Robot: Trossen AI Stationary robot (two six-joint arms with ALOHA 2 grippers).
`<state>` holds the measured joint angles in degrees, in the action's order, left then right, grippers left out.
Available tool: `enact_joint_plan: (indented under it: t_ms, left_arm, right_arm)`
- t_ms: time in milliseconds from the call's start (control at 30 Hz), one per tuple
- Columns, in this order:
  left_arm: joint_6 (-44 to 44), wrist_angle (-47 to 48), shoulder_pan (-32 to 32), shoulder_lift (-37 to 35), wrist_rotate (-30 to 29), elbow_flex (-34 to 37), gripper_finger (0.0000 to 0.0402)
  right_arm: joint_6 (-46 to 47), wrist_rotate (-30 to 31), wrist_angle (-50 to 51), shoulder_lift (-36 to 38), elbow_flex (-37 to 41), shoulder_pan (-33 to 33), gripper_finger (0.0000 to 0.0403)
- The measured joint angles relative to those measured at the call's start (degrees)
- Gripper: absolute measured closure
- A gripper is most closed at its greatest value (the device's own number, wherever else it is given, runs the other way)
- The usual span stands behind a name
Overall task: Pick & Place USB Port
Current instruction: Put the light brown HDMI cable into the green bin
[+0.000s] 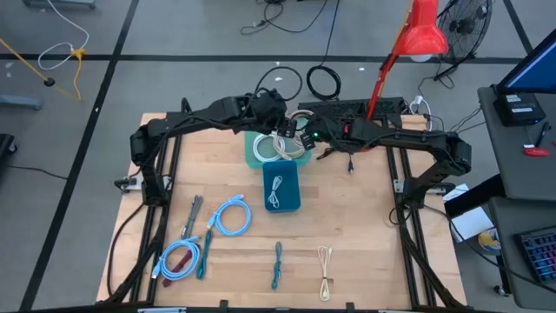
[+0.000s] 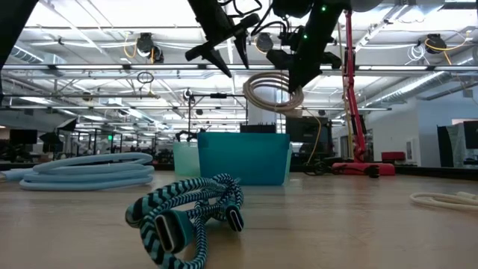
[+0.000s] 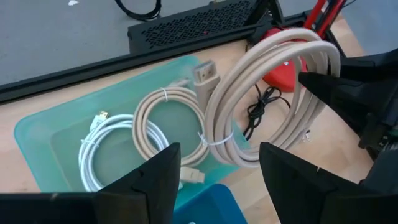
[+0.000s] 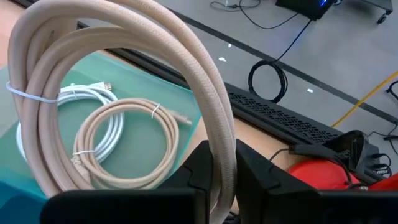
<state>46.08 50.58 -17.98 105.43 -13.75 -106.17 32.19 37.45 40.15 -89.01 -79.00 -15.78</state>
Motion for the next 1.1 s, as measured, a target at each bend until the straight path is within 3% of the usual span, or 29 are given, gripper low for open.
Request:
enact_joint_plan:
  t_ms: [800, 1100]
  left_arm:
    - [-2.9, 0.0, 3.2, -0.6, -1.3, 0.0, 0.0179]
    - [-8.1, 2.5, 6.4, -0.6, 6.0, 0.1, 0.0179]
  right_arm:
    - [-3.9, 0.0, -0.3, 1.8, 0.0, 3.2, 0.0374]
    - [-10.1, -0.6, 0.7, 3.6, 0.0, 8.6, 0.0374]
